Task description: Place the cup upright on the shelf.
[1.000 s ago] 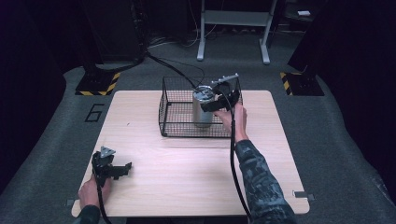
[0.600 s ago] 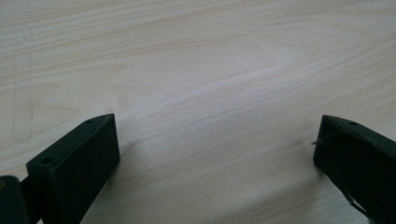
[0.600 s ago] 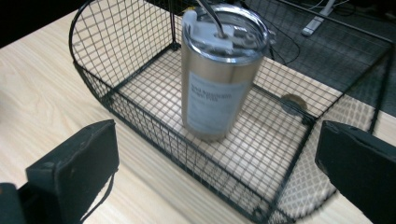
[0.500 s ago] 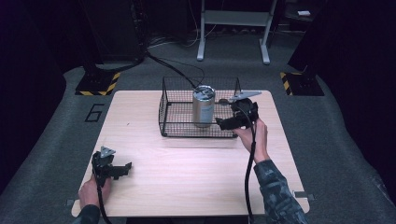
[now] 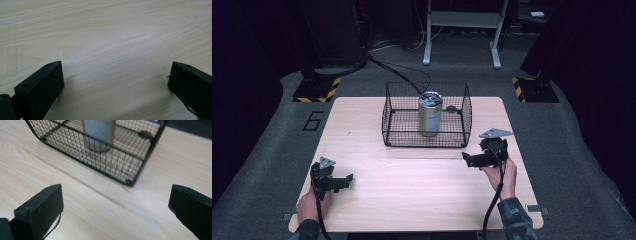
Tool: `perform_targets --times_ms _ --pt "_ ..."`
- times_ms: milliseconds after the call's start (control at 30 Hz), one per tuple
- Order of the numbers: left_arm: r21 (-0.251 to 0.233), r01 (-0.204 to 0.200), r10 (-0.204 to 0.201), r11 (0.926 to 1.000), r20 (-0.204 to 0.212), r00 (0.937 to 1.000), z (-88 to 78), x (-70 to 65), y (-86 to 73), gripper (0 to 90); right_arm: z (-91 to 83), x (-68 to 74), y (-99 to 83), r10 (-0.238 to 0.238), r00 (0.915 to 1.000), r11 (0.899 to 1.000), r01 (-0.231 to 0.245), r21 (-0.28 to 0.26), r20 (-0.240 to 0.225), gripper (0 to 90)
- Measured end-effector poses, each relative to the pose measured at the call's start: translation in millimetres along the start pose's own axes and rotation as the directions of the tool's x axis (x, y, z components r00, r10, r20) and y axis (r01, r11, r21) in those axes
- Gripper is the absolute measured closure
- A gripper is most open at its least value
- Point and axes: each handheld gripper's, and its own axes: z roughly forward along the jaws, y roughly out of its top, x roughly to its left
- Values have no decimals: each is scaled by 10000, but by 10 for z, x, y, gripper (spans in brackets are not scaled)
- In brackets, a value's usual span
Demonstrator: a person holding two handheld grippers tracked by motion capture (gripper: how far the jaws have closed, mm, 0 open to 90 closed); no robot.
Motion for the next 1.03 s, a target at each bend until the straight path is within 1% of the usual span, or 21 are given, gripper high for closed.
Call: perform_targets --times_ms 167,200,233,300,333,400,567,600,667,700,733,767,800,833,867,900,1033 --pt "2 -3 3 10000 1 10000 0 0 0 2 16 -70 -336 326 9991 9994 -328 58 286 0" --pt "6 -7 7 10000 2 10000 0 1 0 2 24 -74 -404 440 9981 9990 -444 70 430 0" --pt "19 3 -3 10000 5 10000 -1 0 0 2 28 -92 -475 365 9980 9992 -373 147 507 0" --pt "19 3 -3 10000 7 10000 -1 0 0 2 45 -108 -612 386 9968 9988 -407 286 706 0" --pt "20 4 -4 10000 6 10000 -1 0 0 2 51 -115 -702 458 9952 9982 -489 339 860 0" --pt "19 6 -6 10000 4 10000 -1 0 0 2 73 -134 -829 609 9937 9972 -647 379 940 0" --pt "16 6 -6 10000 4 10000 -1 0 0 2 125 -223 -1156 988 9860 9909 -1098 778 1342 0" --pt "19 3 -3 10000 5 10000 -1 0 0 2 130 -239 -1205 1023 9857 9902 -1139 813 1341 0" --pt "19 5 -5 10000 6 10000 -1 0 0 2 142 -258 -1281 1019 9828 9891 -1166 898 1542 0" --pt "18 6 -6 10000 5 10000 -1 0 0 2 151 -267 -1313 1025 9827 9894 -1168 867 1541 0" --pt "17 8 -8 10000 6 10000 -1 0 0 2 163 -276 -1341 992 9825 9888 -1150 947 1575 0" --pt "14 8 -8 10000 10 10000 -1 0 0 2 183 -271 -1366 1072 9792 9859 -1271 1092 1721 0" --pt "16 10 -10 10000 5 10000 -1 0 0 2 200 -272 -1399 990 9795 9848 -1217 1239 1753 0" --pt "18 10 -10 10000 5 10000 -1 0 0 2 204 -288 -1446 1097 9815 9873 -1259 972 1568 0" --pt "14 10 -10 10000 4 10000 -1 -1 -1 2 200 -312 -1499 1400 9797 9860 -1513 706 1435 0" --pt "22 -10 10 10000 11 10000 -1 1 0 2 187 -325 -1529 1432 9777 9871 -1523 492 1533 0" --pt "61 -26 26 10000 13 10000 -4 2 2 2 181 -326 -1532 1472 9774 9862 -1567 529 1515 0"
